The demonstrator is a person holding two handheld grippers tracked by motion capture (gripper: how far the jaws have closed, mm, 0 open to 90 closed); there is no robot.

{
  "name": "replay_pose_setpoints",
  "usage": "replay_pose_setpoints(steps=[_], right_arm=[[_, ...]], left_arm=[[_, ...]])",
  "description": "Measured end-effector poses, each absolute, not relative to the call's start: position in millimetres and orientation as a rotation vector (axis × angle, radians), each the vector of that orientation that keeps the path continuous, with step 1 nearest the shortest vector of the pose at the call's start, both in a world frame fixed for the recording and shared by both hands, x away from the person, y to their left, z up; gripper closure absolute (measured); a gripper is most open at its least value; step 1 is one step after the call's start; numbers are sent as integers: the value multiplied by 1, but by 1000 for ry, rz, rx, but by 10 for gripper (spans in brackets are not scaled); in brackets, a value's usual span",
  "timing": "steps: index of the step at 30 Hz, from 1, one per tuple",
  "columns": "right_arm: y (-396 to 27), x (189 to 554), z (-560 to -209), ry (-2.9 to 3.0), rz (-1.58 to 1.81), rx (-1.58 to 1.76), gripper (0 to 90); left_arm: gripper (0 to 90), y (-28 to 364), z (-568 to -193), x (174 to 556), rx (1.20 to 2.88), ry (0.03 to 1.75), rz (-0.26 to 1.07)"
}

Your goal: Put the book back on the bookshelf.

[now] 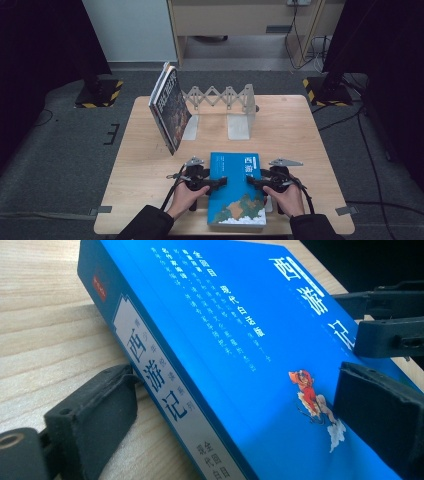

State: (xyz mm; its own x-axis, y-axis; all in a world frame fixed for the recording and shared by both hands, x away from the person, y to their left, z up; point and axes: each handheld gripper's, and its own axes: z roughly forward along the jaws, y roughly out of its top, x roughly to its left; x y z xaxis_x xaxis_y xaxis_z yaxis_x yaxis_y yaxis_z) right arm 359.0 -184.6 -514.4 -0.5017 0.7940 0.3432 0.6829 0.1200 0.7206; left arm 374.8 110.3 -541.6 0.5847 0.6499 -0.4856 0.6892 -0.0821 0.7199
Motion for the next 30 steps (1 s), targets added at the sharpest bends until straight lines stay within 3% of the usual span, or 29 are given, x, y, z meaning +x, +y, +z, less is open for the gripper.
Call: replay_pose_setpoints(steps=[15, 18, 21, 30], right_arm=[[-183, 359, -515, 2252, 1340, 1499, 271], [-183, 359, -515, 2251, 1341, 1504, 271], [-183, 359, -515, 2251, 1342, 1502, 270], [-184, 360, -516, 2248, 1354, 1512, 269]], left_arm=[[2, 104, -542, 373, 1755, 1132, -10], [33, 106, -543, 373, 1738, 1141, -17], [121, 113, -542, 375, 1709, 1169, -58], [215, 122, -541, 381, 1685, 1202, -182]])
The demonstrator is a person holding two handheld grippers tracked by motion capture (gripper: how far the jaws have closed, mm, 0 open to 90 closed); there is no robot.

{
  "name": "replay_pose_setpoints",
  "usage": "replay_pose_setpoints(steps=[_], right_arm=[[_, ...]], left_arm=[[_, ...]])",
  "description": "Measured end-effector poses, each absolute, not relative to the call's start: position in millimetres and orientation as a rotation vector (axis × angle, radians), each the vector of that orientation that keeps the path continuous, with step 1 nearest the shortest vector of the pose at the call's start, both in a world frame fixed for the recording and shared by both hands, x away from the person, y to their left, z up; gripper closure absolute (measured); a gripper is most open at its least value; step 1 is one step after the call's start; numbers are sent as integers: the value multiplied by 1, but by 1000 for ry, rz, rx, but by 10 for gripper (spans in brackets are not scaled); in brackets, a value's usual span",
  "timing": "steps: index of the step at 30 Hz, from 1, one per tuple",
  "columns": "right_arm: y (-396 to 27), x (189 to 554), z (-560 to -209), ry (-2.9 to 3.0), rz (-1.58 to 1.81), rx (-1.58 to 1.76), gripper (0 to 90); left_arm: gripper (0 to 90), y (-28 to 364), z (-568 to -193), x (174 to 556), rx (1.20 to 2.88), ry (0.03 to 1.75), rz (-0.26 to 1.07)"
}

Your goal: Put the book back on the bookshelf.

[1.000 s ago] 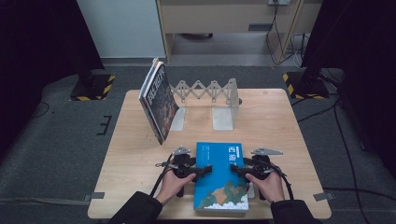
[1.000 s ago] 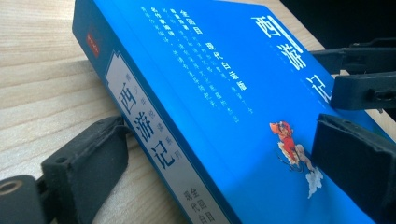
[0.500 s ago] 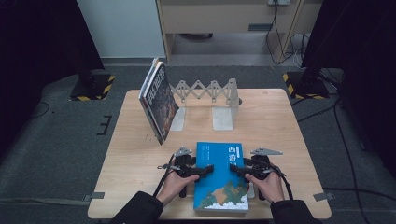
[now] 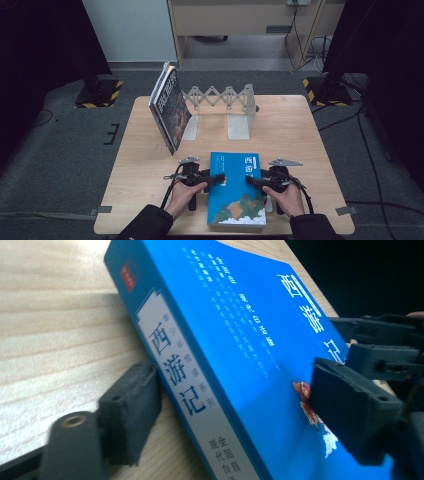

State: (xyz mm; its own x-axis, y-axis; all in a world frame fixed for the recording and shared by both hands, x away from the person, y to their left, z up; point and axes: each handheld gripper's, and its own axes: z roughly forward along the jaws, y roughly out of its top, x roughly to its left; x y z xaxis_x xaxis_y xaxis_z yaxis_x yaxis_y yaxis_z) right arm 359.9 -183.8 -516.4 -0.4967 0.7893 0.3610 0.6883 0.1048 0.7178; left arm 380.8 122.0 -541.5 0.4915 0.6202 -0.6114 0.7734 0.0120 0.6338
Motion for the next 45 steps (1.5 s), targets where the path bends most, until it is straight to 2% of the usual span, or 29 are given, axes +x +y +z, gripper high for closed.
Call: replay_pose_setpoints(steps=[9, 17, 26, 32, 34, 43, 45], right_arm=[[-185, 361, -517, 2256, 1367, 1511, 267], [-185, 361, -517, 2261, 1372, 1517, 265], [-184, 361, -518, 2254, 1378, 1516, 265], [-184, 362, -519, 2252, 1396, 1513, 262], [-185, 362, -519, 2248, 1407, 1527, 261], [-185, 363, -519, 2254, 1418, 1536, 271], [-187, 364, -519, 2263, 1419, 1527, 282]], left_arm=[[339, 131, -535, 384, 1678, 1209, -243], [343, 132, -537, 388, 1681, 1180, -270], [298, 125, -543, 392, 1678, 1154, -299], [342, 127, -532, 392, 1700, 1135, -307], [402, 124, -528, 391, 1673, 1096, -308], [392, 116, -525, 392, 1717, 1071, -296], [426, 117, -525, 392, 1705, 1073, -307]])
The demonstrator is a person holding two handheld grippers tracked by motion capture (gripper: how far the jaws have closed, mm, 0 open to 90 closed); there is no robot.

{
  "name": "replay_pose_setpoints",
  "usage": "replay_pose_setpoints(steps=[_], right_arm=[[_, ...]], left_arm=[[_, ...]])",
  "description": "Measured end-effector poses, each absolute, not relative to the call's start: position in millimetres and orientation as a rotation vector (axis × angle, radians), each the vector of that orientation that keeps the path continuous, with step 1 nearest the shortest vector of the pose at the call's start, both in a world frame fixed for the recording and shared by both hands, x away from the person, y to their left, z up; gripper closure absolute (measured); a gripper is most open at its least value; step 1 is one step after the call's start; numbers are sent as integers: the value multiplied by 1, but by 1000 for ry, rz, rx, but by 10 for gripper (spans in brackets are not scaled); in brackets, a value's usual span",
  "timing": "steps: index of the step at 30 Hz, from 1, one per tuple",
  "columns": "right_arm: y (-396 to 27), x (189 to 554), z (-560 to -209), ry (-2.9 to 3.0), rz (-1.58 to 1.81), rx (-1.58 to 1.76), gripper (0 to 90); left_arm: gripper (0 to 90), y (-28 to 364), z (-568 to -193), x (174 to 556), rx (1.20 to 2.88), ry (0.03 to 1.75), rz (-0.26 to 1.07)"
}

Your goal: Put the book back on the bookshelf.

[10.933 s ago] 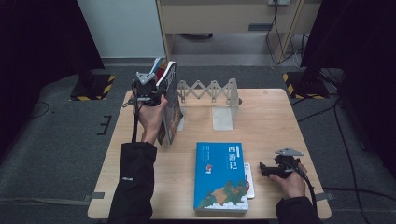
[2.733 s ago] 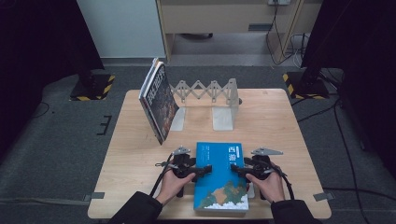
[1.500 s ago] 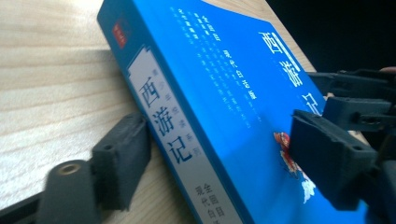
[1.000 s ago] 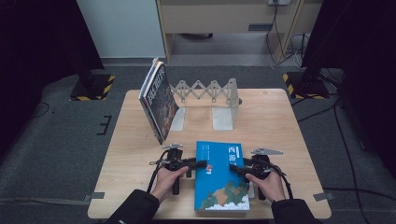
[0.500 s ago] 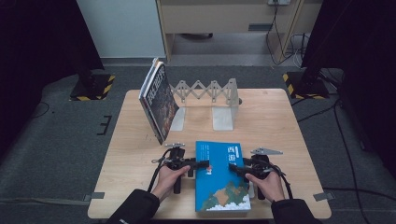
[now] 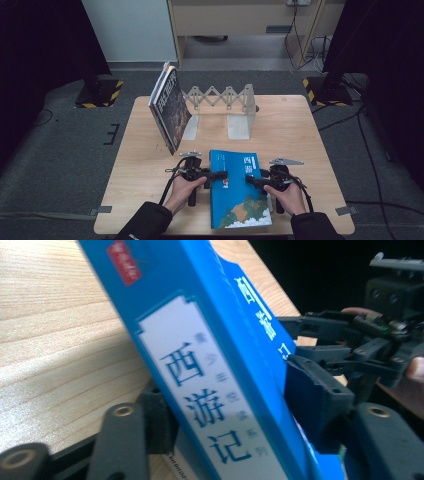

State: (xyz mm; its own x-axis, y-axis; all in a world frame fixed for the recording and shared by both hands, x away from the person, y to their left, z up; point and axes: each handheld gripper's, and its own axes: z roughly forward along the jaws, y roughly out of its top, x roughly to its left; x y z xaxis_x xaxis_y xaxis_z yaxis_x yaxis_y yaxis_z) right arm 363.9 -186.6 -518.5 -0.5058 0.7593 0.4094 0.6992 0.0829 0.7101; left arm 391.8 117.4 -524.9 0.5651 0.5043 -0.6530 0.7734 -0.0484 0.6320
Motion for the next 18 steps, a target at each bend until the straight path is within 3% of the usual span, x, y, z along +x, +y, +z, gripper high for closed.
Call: replay_pose_setpoints(steps=[18], right_arm=[[-193, 360, -517, 2286, 1426, 1516, 328]], left_arm=[[452, 112, -510, 380, 1757, 1035, -207]])
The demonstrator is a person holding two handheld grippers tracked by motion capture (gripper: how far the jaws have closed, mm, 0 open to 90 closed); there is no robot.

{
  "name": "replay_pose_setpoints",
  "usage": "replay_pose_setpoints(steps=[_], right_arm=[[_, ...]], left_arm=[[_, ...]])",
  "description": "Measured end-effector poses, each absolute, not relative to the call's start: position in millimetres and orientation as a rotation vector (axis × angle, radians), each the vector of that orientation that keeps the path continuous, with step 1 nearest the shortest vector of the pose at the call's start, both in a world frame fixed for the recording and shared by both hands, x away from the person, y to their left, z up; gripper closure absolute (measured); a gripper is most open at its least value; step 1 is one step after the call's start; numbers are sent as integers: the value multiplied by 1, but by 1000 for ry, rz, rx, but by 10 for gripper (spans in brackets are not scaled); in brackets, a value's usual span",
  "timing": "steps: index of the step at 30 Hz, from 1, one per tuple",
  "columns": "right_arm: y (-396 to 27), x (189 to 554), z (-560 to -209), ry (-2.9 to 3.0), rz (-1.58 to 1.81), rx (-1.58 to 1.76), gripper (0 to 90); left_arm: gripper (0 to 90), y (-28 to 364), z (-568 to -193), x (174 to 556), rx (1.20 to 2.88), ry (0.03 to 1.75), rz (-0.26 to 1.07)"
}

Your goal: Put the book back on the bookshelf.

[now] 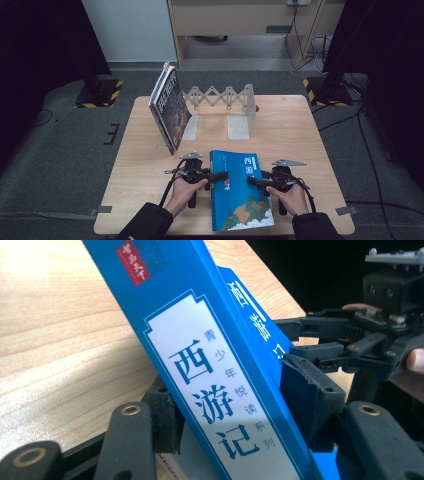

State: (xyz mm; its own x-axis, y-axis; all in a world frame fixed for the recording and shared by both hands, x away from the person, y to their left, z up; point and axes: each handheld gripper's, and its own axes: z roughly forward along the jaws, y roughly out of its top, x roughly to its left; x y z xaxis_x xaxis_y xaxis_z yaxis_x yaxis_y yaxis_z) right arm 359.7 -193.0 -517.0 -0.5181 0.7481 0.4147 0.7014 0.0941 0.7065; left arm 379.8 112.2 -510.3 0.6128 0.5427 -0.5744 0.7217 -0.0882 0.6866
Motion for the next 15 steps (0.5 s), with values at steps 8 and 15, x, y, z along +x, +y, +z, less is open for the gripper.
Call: replay_pose_setpoints(steps=[8, 15], right_arm=[[-189, 361, -515, 2298, 1413, 1499, 349], [-190, 362, -515, 2304, 1426, 1509, 359]], left_arm=[[412, 103, -516, 384, 1817, 1028, -255], [452, 104, -513, 382, 1797, 1028, -258]])
